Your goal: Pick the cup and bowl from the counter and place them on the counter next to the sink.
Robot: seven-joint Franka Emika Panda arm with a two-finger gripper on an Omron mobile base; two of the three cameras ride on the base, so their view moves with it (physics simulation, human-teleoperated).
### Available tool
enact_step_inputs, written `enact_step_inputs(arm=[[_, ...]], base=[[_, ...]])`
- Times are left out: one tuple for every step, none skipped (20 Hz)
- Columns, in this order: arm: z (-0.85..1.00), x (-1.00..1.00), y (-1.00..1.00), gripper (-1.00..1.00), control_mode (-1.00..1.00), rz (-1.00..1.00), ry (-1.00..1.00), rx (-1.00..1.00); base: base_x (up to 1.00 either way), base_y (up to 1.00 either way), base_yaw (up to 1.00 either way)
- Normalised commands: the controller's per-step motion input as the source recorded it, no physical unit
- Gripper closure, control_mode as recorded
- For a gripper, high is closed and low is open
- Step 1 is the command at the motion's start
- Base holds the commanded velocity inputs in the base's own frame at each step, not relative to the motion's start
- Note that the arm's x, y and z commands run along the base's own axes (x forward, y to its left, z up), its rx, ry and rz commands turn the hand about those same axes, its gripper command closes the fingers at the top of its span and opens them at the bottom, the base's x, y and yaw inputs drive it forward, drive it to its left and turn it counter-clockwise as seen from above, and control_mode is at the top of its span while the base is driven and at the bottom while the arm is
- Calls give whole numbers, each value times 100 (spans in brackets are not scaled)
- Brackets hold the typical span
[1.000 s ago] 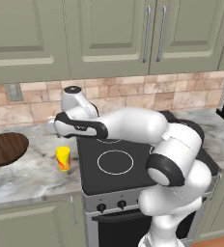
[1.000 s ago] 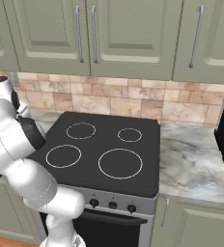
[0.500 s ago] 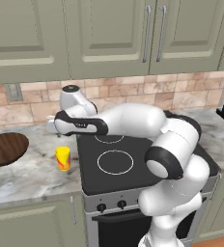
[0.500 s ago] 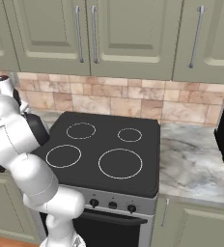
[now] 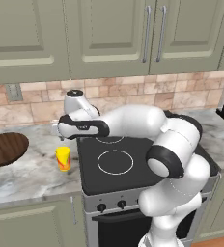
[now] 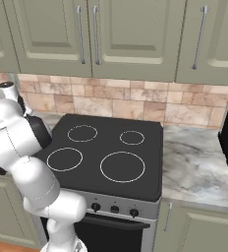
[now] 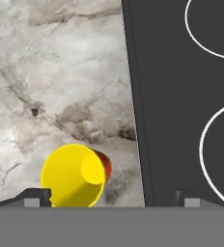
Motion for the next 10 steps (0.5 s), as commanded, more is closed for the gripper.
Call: enact_step_inputs(arm=[[-28, 0, 0, -100, -100, 0, 0, 4], [-23, 0, 0, -100, -100, 0, 0, 3], [-19, 0, 0, -100, -100, 1, 0, 3], [-16, 0, 0, -100, -100, 1, 0, 3], [-16, 0, 0, -100, -100, 1, 0, 3], [-16, 0, 0, -100, -100, 1, 0, 3], [-17, 0, 0, -100, -100, 1, 0, 2], [-16, 0, 0, -100, -100, 1, 0, 2], [-16, 0, 0, -100, -100, 1, 0, 2], [-14, 0, 0, -100, -100, 1, 0, 1]], base=[[0, 0, 0], [0, 0, 0], [0, 0, 0], [0, 0, 0], [0, 0, 0], [0, 0, 0], [0, 0, 0], [0, 0, 0], [0, 0, 0], [0, 0, 0]])
